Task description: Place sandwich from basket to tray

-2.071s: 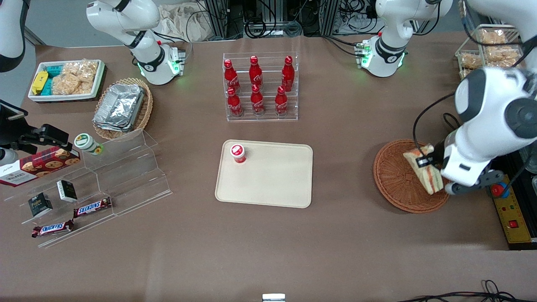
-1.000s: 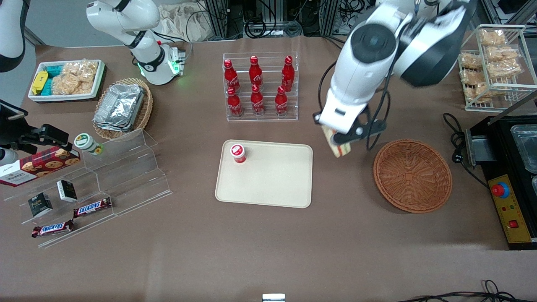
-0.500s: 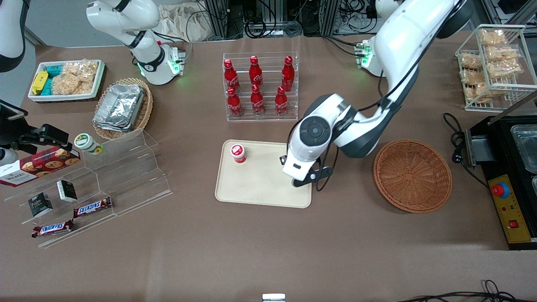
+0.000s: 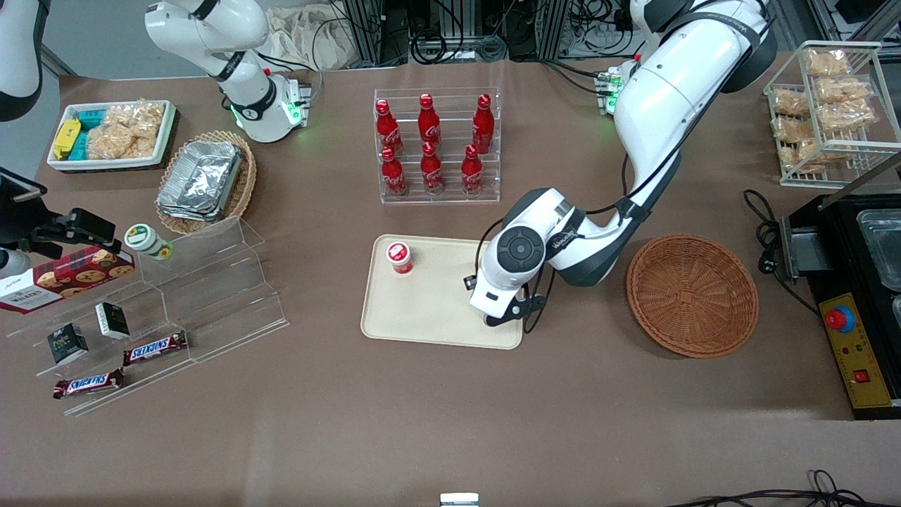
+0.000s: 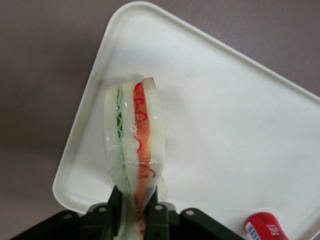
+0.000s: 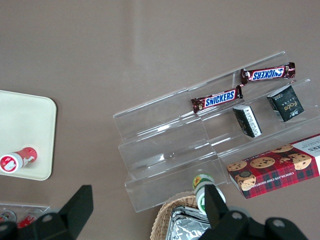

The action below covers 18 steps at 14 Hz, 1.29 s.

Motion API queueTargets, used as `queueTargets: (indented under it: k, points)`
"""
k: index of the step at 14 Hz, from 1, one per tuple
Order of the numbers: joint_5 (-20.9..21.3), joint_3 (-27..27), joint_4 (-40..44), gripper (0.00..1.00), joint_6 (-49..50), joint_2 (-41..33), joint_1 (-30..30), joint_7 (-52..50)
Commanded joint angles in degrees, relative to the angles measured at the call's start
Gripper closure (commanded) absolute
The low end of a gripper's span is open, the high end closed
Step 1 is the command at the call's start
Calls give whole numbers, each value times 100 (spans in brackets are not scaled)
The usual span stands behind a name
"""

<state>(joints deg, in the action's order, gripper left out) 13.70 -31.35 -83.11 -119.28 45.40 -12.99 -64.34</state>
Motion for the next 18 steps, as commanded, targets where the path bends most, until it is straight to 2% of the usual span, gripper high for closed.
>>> queueTargets:
  k: [1, 2, 5, 10, 12, 14, 18]
  points:
    - [133, -12, 181, 29, -16, 84, -54, -113]
    - [133, -12, 190, 11, -16, 57, -46, -123]
    - [63, -12, 182, 1, 220, -424, -2, -358]
    - [142, 32, 146, 0, 1256, -1865, 209, -1256]
    - [133, 356, 138, 0, 1643, -2357, 218, -1248]
    - [81, 515, 102, 0, 1952, -2745, 471, -1091]
    - [-305, 507, -266, 0, 2067, -3343, 1166, 103]
